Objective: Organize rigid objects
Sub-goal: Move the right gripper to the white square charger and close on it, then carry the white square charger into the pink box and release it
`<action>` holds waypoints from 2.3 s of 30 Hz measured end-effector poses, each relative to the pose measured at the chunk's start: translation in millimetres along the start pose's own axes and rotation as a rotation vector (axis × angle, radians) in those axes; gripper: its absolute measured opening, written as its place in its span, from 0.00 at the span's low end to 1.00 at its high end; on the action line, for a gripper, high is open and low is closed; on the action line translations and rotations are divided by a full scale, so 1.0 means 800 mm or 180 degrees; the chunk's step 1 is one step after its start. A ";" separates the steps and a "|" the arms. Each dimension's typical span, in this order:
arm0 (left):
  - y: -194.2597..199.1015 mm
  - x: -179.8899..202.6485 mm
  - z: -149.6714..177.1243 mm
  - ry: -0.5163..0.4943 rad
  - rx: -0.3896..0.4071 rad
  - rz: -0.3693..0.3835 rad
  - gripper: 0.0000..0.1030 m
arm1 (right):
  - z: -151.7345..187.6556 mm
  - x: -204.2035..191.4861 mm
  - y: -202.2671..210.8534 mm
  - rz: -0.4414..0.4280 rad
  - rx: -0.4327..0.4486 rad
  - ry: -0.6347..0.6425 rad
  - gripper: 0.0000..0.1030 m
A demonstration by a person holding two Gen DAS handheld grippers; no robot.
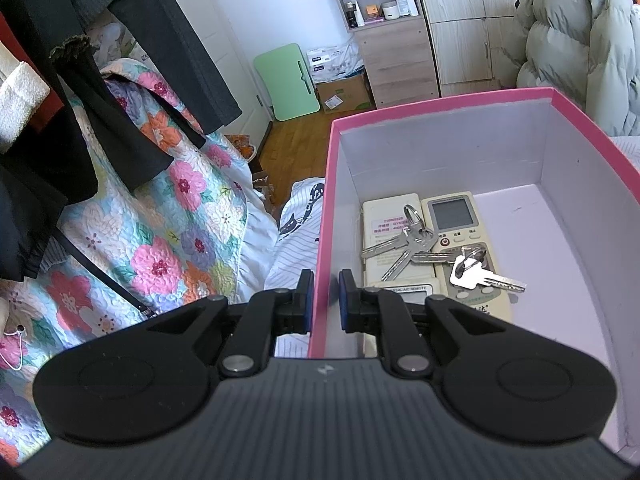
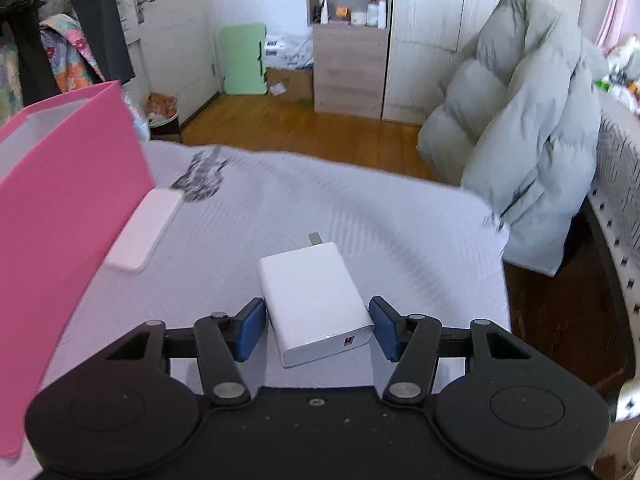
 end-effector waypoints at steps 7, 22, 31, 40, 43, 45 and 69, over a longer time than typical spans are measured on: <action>0.000 0.000 0.000 0.0008 0.0002 0.0004 0.11 | 0.001 -0.005 0.002 -0.0086 -0.0082 -0.0096 0.61; 0.001 0.000 0.000 -0.0007 0.0000 -0.0006 0.11 | -0.010 -0.015 -0.007 0.0045 0.0265 0.0024 0.53; 0.002 -0.001 -0.001 0.0004 0.0024 -0.0006 0.11 | -0.019 -0.040 0.063 0.0167 0.0422 0.0179 0.52; 0.004 -0.002 -0.003 0.0041 0.0059 0.0015 0.11 | -0.046 -0.104 0.151 -0.0035 0.0850 0.0435 0.52; 0.004 -0.002 -0.003 0.0049 0.0069 0.0021 0.11 | -0.058 -0.135 0.181 -0.0323 0.1007 0.0503 0.52; 0.004 -0.002 -0.003 0.0055 0.0070 0.0029 0.11 | -0.064 -0.156 0.196 -0.0569 0.1063 0.0553 0.52; 0.000 -0.007 -0.002 0.0221 0.0106 0.0171 0.11 | -0.022 -0.277 0.137 -0.1297 -0.0453 0.1655 0.52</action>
Point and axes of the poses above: each gripper's, at about its wrist camera, not at the fingertips, and y roughly against the way its jaws point, x to its right, z to its underside, the point moved 6 cm from there along -y, roughly the way its jaws point, and after that the axes turned 3 degrees about y, right-handed, at the moved point
